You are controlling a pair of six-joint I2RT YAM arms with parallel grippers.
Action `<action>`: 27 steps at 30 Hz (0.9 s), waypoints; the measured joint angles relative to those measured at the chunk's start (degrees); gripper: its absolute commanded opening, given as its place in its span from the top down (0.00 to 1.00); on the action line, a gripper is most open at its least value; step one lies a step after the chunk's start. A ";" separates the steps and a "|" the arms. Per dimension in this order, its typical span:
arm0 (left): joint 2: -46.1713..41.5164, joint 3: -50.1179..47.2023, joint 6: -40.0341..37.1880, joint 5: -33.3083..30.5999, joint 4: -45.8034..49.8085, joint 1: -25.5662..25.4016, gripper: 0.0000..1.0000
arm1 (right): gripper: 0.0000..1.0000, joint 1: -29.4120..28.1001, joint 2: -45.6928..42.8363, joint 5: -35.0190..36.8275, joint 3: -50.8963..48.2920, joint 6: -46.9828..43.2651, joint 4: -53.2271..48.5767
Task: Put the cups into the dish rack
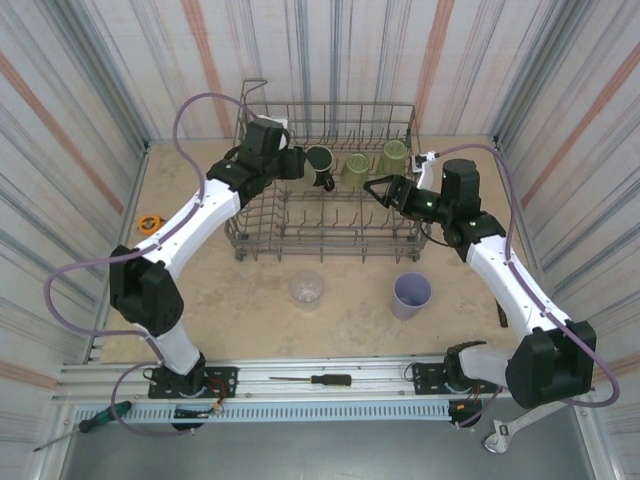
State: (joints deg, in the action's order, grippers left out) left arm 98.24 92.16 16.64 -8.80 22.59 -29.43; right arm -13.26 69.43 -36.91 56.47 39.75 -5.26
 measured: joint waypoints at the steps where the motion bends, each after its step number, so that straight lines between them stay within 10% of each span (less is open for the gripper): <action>1: 0.63 0.55 -0.22 -0.70 0.17 -0.26 1.00 | 0.01 0.13 -0.02 0.00 -0.09 0.00 0.00; 27: 11.06 6.49 -1.90 -5.16 1.99 -0.98 1.00 | 0.01 3.54 0.37 -2.21 -1.20 0.07 0.92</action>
State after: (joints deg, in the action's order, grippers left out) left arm 109.30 98.65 14.74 -13.96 24.58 -30.41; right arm -9.72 69.80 -39.11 55.27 39.81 -4.34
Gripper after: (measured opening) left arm 0.686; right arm 0.987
